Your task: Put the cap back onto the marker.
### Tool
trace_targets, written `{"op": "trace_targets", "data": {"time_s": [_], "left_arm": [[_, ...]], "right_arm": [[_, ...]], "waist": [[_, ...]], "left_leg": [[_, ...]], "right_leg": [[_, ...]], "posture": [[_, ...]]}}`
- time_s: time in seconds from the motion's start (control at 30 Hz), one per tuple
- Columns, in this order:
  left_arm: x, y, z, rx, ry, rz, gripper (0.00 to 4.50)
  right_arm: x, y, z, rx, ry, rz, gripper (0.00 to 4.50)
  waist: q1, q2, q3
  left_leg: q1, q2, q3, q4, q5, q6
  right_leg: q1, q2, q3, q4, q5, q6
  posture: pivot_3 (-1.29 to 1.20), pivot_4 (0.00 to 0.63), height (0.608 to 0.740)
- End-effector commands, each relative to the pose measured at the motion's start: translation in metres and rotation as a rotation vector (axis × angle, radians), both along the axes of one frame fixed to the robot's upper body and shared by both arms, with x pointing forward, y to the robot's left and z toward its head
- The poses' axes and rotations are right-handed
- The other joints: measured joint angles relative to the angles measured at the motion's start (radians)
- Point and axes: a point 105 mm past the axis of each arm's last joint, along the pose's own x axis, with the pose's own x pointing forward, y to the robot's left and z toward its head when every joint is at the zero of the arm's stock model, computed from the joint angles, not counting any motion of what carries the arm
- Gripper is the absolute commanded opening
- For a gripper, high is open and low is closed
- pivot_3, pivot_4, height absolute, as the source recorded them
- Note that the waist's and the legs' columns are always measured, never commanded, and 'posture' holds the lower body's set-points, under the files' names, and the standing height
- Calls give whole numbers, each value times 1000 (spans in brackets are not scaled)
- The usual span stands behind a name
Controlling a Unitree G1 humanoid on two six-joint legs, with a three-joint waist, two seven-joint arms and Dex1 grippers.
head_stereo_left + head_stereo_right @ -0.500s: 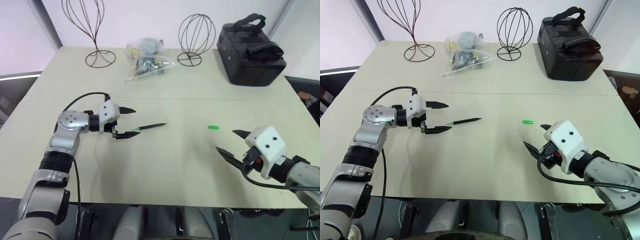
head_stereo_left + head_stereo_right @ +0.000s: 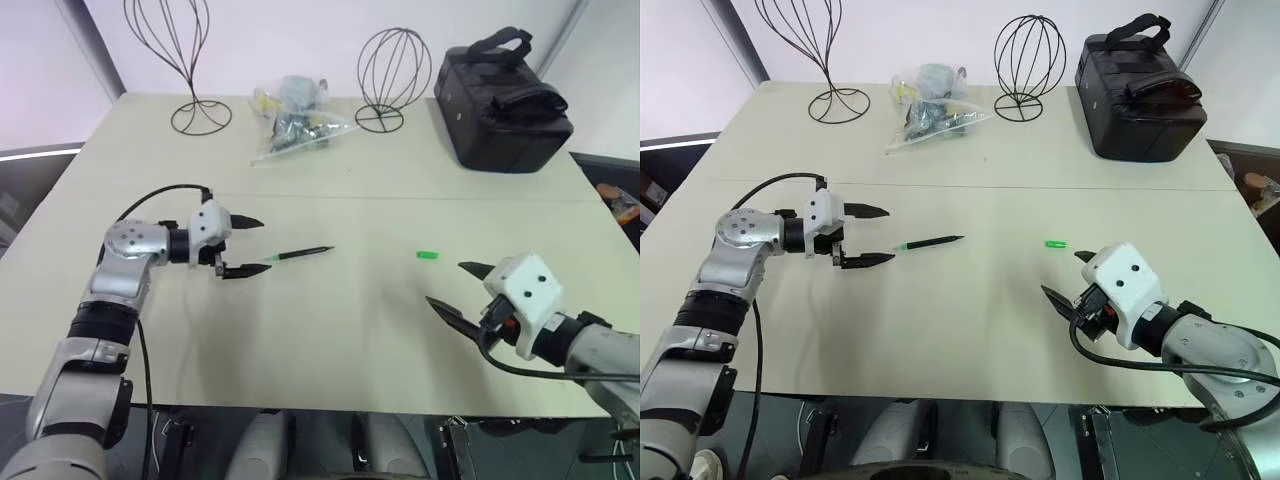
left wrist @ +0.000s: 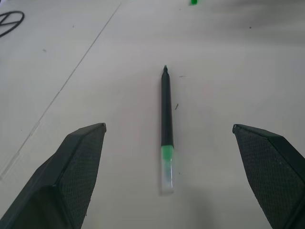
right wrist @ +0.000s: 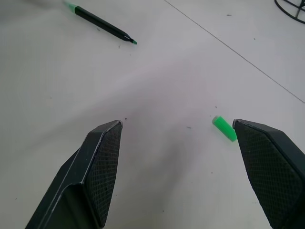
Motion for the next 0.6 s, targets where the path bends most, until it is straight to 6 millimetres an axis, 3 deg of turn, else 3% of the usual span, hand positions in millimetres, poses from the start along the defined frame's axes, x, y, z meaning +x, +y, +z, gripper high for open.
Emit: {"op": "trace_targets", "data": {"time_s": [0.03, 0.37, 0.6], "left_arm": [[4, 4, 10, 22, -53, -3, 4459], [20, -11, -2, -19, -1, -8, 4459], [28, -32, -13, 17, 49, -75, 4459]], "right_arm": [[1, 0, 7, -9, -41, 0, 3807], [3, 4, 7, 1, -50, -3, 3807], [3, 9, 5, 18, -59, -14, 3807]], "waist": [[0, 0, 0], [5, 0, 0], [4, 0, 0]], "left_leg": [[0, 0, 0, 0, 0, 0], [0, -1, 0, 0, 0, 0], [-1, -2, 0, 0, 0, 0]], "right_leg": [[0, 0, 0, 0, 0, 0], [0, 0, 0, 0, 0, 0], [-1, 0, 0, 0, 0, 0]], "posture": [[0, 150, 740], [0, 150, 740], [0, 150, 740]]}}
